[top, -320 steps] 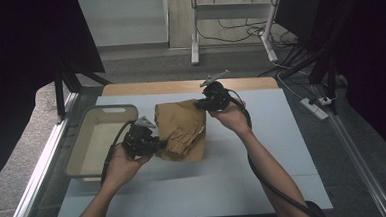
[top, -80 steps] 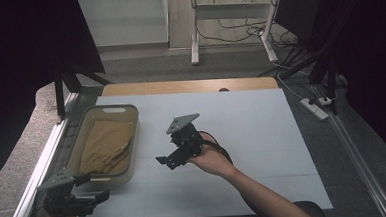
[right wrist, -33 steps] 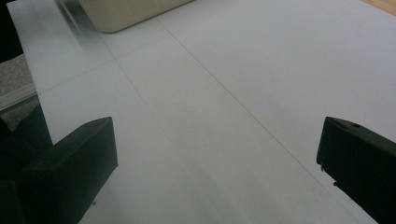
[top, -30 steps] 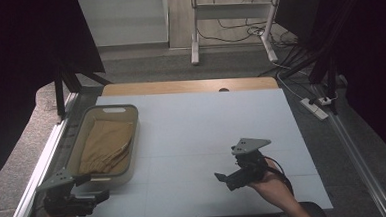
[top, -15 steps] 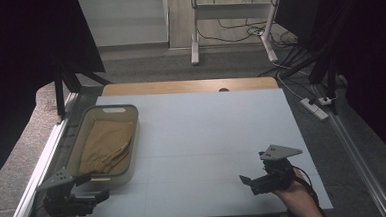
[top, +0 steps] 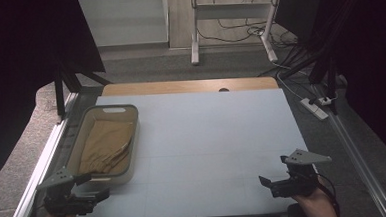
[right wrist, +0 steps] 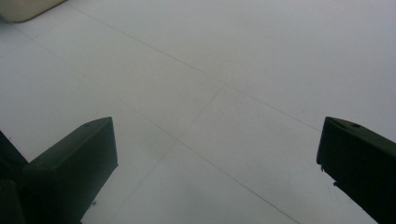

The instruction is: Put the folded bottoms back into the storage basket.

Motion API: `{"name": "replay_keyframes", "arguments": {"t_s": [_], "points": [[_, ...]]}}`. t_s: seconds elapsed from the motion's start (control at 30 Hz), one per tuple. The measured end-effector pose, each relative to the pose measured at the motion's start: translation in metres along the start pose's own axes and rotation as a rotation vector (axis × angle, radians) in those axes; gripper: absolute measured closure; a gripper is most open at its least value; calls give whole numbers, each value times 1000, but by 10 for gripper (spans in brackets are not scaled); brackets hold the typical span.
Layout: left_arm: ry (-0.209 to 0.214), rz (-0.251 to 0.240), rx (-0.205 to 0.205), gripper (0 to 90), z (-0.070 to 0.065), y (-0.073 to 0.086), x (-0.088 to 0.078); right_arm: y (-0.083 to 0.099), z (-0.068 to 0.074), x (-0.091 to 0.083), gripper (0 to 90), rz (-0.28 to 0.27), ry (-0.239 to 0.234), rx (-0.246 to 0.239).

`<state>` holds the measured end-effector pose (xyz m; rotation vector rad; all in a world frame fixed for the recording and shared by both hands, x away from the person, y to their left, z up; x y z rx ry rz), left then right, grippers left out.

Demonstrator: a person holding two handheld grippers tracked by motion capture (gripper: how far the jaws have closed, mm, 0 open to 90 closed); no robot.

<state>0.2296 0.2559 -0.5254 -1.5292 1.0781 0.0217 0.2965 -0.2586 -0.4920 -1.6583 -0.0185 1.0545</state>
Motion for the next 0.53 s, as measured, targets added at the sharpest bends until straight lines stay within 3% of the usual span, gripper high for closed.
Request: {"name": "replay_keyframes", "arguments": {"t_s": [0.37, 0.53], "points": [[-21, 12, 21, 20, -1, 1, 0, 9, -7, -17, 0, -2, 50, 35], [-18, 8, 21, 20, -2, 0, 0, 11, -7, -16, 0, 22, 67, 28]]}}
Point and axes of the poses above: each handheld gripper's, and its own axes: x roughly forward along the jaws, y roughly out of its underside, z roughly to its left, the point moved 8 cm from there along x, roughly forward along the jaws, and after that the axes turned 1 degree about -z, right-handed, at the moved point
